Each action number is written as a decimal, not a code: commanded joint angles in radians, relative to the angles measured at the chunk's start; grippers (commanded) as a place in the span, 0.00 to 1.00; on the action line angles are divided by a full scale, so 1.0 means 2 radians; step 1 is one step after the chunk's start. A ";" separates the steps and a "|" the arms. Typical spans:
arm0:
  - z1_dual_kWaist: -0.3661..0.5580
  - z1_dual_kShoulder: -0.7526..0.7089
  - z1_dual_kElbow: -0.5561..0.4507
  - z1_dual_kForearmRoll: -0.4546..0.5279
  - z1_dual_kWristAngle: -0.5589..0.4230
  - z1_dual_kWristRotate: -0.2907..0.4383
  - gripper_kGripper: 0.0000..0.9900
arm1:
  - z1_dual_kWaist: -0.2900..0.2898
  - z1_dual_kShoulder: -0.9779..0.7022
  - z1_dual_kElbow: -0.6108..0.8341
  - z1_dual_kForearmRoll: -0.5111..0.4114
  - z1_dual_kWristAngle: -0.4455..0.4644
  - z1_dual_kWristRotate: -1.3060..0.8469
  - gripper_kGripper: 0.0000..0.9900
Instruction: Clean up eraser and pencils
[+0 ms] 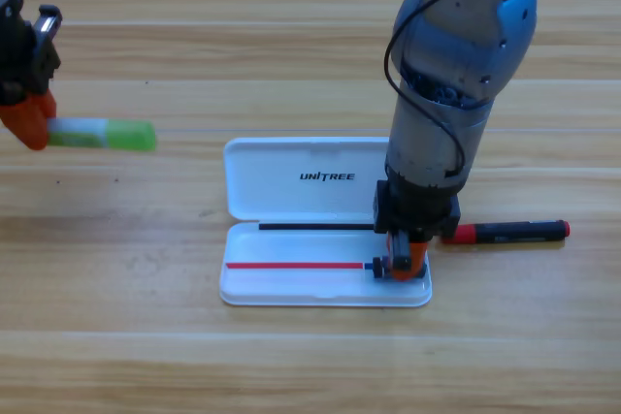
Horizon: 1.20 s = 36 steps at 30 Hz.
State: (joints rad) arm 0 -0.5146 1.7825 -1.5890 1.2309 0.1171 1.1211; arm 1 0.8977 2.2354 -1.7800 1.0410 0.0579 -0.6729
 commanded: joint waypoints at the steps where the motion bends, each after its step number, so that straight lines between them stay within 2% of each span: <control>1: -0.039 0.007 0.006 0.008 -0.005 -0.022 0.00 | 0.011 0.001 0.013 0.007 -0.004 -0.005 0.84; 2: -0.042 0.007 0.006 0.009 -0.005 -0.025 0.00 | 0.011 -0.011 0.014 0.009 -0.010 -0.004 0.96; 3: -0.044 0.007 0.006 0.010 -0.005 -0.027 0.00 | 0.011 -0.026 0.019 0.012 -0.010 -0.004 1.00; 9: -0.058 0.012 0.005 0.012 -0.007 -0.041 0.00 | -0.001 -0.151 0.071 0.032 -0.005 -0.006 1.00; 14: -0.086 0.026 -0.003 0.014 -0.018 -0.064 0.00 | -0.057 -0.214 0.135 0.036 0.003 -0.071 1.00; 18: -0.115 0.055 -0.017 0.013 -0.028 -0.087 0.00 | -0.104 -0.190 0.166 0.017 -0.027 -0.102 1.00; 22: -0.141 0.097 -0.038 0.010 -0.047 -0.106 0.00 | -0.126 -0.139 0.167 -0.014 -0.030 -0.121 0.99; 29: -0.168 0.179 -0.083 0.001 -0.063 -0.112 0.00 | -0.132 -0.065 0.148 -0.060 -0.026 -0.156 0.99; 36: -0.178 0.232 -0.121 -0.003 -0.063 -0.123 0.00 | -0.133 -0.016 0.126 -0.074 -0.027 -0.173 0.93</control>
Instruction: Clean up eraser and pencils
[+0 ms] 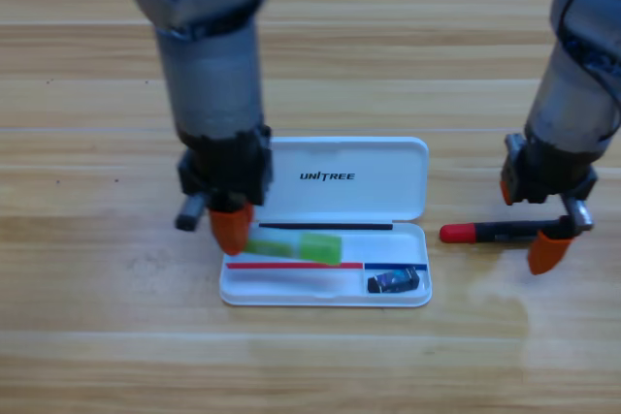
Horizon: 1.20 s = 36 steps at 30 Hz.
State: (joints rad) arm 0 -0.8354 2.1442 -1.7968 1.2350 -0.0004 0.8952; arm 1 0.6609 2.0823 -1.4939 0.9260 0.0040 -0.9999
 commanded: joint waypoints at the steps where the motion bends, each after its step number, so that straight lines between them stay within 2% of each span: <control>1: -0.017 0.055 -0.019 -0.005 -0.004 -0.012 0.00 | -0.014 0.066 -0.020 -0.017 0.001 -0.012 0.91; 3: -0.018 0.062 -0.024 -0.005 -0.004 -0.013 0.00 | -0.014 0.073 -0.025 -0.020 0.001 -0.016 0.90; 6: -0.018 0.067 -0.027 -0.005 -0.004 -0.015 0.00 | -0.016 0.085 -0.032 -0.027 0.000 -0.019 0.81; 7: -0.018 0.068 -0.028 -0.005 -0.004 -0.017 0.00 | -0.017 0.089 -0.034 -0.027 -0.002 -0.022 0.75; 8: -0.018 0.071 -0.029 -0.005 -0.004 -0.018 0.00 | -0.017 0.092 -0.035 -0.027 -0.004 -0.025 0.67; 9: -0.018 0.072 -0.030 -0.005 -0.004 -0.020 0.00 | -0.018 0.095 -0.035 -0.027 -0.004 -0.028 0.53; 12: -0.018 0.077 -0.030 -0.008 -0.004 -0.024 0.00 | -0.019 0.097 -0.033 -0.025 -0.004 -0.034 0.01; 19: -0.018 0.078 -0.020 -0.015 -0.003 -0.027 0.00 | -0.022 0.096 -0.032 -0.023 -0.020 -0.033 0.00; 24: -0.018 0.078 -0.019 -0.017 -0.001 -0.027 0.00 | -0.022 0.061 -0.032 0.001 -0.036 -0.029 0.00; 31: -0.016 0.078 -0.014 -0.017 0.001 -0.030 0.00 | -0.013 -0.013 -0.025 0.043 -0.021 -0.022 0.00; 36: -0.010 0.078 -0.009 -0.018 0.001 -0.034 0.00 | -0.004 -0.041 -0.019 0.049 -0.013 -0.016 0.00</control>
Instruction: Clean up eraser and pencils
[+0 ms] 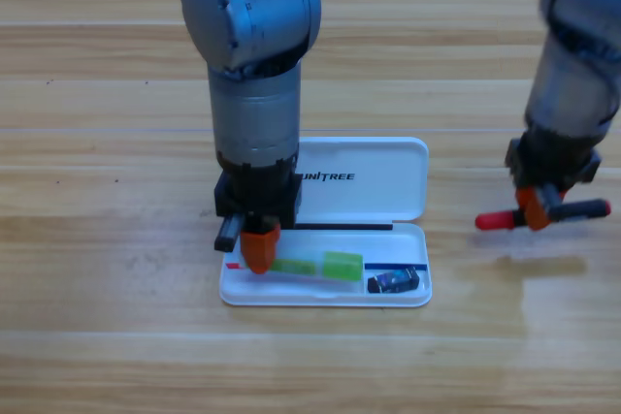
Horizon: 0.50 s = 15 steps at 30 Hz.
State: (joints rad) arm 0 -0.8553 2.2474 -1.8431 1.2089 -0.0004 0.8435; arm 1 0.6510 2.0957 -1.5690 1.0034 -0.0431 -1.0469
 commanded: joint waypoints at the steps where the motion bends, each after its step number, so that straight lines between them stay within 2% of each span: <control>1: 0.000 0.027 0.014 -0.005 0.002 -0.010 0.00 | 0.002 -0.052 0.020 0.010 0.011 0.009 0.00; 15: 0.012 0.030 0.021 -0.008 -0.001 -0.031 0.00 | 0.056 -0.127 0.015 0.052 0.031 0.039 0.00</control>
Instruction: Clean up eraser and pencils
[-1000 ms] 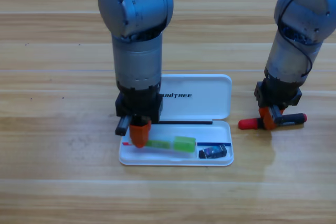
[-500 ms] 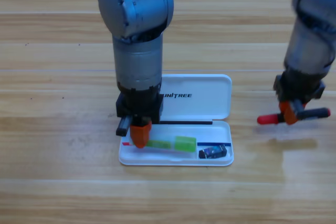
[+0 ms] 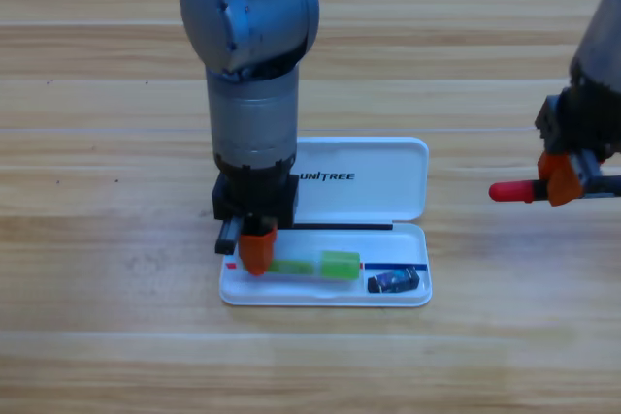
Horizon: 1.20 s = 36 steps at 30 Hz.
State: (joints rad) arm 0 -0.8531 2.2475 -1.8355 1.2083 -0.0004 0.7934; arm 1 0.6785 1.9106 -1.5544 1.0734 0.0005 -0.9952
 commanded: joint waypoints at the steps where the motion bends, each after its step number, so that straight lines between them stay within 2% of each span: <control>1: 0.012 0.030 0.018 -0.007 -0.001 -0.006 0.00 | 0.047 -0.036 0.006 0.018 0.010 0.016 0.00; 11: 0.013 0.034 0.023 -0.013 -0.006 -0.007 0.00 | 0.086 -0.009 -0.031 0.020 0.014 0.042 0.00; 20: 0.013 0.031 0.023 -0.012 -0.007 -0.007 0.00 | 0.103 0.001 -0.048 0.021 0.014 0.054 0.00; 21: 0.013 0.030 0.026 -0.011 -0.007 -0.007 0.26 | 0.104 0.002 -0.049 0.021 0.014 0.055 0.00; 22: 0.013 0.030 0.027 -0.010 -0.007 -0.007 0.68 | 0.105 0.002 -0.050 0.021 0.014 0.056 0.00; 23: 0.013 0.030 0.027 -0.009 -0.007 -0.007 0.95 | 0.106 0.002 -0.051 0.021 0.014 0.057 0.00; 24: 0.013 0.029 0.027 -0.009 -0.007 -0.007 1.00 | 0.107 0.003 -0.053 0.021 0.014 0.057 0.00; 36: 0.013 0.007 0.022 0.001 -0.006 -0.006 1.00 | 0.119 0.033 -0.076 0.021 0.014 0.064 0.00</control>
State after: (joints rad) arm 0 -0.8428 2.2672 -1.8017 1.1898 -0.0048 0.7875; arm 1 0.8779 1.8767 -1.6863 1.1035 0.0100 -0.8834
